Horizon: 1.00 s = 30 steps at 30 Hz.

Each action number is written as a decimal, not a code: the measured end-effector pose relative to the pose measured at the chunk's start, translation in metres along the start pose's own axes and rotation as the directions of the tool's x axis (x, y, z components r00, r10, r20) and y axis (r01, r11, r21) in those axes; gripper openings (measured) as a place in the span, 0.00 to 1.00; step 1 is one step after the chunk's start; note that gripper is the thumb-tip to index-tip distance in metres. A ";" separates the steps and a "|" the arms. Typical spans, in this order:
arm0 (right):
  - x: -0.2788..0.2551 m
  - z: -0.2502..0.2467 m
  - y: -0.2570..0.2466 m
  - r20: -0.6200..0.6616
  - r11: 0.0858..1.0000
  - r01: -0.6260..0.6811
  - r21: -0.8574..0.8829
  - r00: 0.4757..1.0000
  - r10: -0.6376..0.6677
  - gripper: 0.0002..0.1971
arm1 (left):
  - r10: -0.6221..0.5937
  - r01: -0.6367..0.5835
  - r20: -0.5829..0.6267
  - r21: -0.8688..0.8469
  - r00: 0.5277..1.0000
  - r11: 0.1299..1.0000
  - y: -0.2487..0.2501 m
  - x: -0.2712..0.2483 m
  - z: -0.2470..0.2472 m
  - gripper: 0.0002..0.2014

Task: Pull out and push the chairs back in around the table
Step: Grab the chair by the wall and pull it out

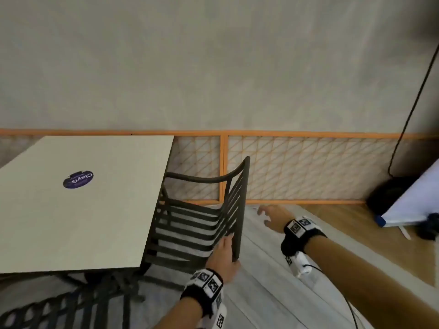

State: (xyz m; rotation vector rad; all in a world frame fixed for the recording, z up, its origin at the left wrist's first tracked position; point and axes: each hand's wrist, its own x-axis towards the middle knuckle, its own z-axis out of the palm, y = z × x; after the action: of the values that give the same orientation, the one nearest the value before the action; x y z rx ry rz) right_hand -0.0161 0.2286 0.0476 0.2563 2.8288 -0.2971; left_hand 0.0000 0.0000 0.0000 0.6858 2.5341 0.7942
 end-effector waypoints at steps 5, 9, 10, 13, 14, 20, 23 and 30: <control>0.083 -0.017 -0.006 -0.001 0.972 0.186 -0.143 0.982 -0.189 0.31 | -0.141 0.116 0.149 0.167 0.979 0.979 -0.004 0.056 0.009 0.43; 0.151 -0.018 0.009 0.047 0.911 0.282 -0.301 0.959 -0.281 0.30 | -0.186 0.138 0.167 0.264 0.968 0.955 -0.004 0.103 0.022 0.46; 0.169 -0.017 0.013 0.074 0.901 0.300 -0.312 0.953 -0.292 0.28 | -0.218 0.166 0.181 0.264 0.959 0.950 -0.002 0.112 0.022 0.46; 0.218 -0.011 0.033 0.119 0.879 0.315 -0.359 0.949 -0.292 0.24 | -0.336 0.292 0.181 0.231 0.924 0.928 0.011 0.138 0.025 0.40; 0.232 -0.011 0.040 0.121 0.868 0.328 -0.373 0.944 -0.305 0.24 | -0.369 0.331 0.168 0.218 0.914 0.918 0.020 0.144 0.024 0.36; 0.301 -0.013 0.051 0.310 0.772 0.476 -0.421 0.875 -0.371 0.22 | -0.555 0.574 0.206 -0.047 0.806 0.817 0.047 0.164 0.029 0.34; 0.327 -0.013 0.052 0.326 0.726 0.528 -0.441 0.848 -0.418 0.18 | -0.564 0.573 0.131 -0.035 0.815 0.819 0.052 0.175 0.022 0.29; 0.390 -0.033 0.030 0.353 0.666 0.626 -0.406 0.779 -0.518 0.14 | -0.571 0.576 0.079 -0.066 0.817 0.815 0.044 0.215 -0.003 0.28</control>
State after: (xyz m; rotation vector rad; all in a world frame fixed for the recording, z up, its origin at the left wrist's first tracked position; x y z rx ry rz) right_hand -0.3862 0.3217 -0.0428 -0.7637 2.5666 0.2969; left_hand -0.1592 0.1497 -0.0184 -0.1054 2.4255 0.6421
